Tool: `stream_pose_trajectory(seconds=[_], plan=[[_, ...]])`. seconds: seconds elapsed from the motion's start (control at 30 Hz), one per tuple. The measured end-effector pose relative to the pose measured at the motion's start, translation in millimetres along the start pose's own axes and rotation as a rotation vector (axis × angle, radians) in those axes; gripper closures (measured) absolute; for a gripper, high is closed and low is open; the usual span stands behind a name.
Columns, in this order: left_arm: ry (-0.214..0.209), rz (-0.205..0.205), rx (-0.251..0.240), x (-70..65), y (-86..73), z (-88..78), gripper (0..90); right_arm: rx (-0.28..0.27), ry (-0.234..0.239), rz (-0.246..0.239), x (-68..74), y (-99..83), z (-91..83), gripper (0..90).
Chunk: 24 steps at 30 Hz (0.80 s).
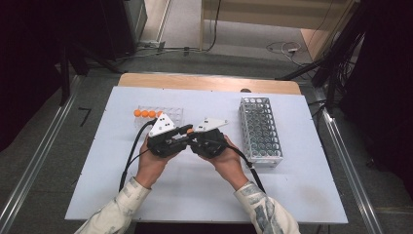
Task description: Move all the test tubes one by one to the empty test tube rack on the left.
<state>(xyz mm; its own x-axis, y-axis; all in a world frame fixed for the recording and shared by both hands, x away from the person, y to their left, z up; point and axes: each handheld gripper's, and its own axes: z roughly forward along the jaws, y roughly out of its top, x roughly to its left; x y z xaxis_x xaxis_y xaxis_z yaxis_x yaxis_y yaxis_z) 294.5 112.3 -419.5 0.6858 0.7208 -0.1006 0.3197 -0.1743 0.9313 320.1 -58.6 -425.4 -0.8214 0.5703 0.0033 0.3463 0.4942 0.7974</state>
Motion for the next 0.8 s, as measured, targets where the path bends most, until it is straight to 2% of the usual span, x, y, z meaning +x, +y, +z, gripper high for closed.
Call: stream_pose_trajectory(seconds=[0.23,0.37,0.5,0.6,0.8], plan=[[-0.011,-0.020,-0.014,2.0,2.0,-0.8,69.7,-0.010,0.013,0.004,-1.6,0.5,-1.9,69.4],[-0.013,-0.042,-0.025,6.4,4.9,-1.2,69.7,-0.005,0.036,0.033,-3.1,-0.6,-1.4,46.9],[-0.010,-0.064,-0.043,11.3,8.6,-3.4,69.7,-0.002,0.025,0.067,-6.3,-5.1,-2.4,33.6],[0.006,-0.075,-0.057,15.3,11.2,-4.1,69.6,-0.001,0.009,0.076,-10.0,-9.3,-4.2,30.3],[0.042,-0.109,-0.077,27.7,17.0,-5.6,69.7,0.003,0.002,0.088,-15.4,-15.7,-6.5,29.4]])
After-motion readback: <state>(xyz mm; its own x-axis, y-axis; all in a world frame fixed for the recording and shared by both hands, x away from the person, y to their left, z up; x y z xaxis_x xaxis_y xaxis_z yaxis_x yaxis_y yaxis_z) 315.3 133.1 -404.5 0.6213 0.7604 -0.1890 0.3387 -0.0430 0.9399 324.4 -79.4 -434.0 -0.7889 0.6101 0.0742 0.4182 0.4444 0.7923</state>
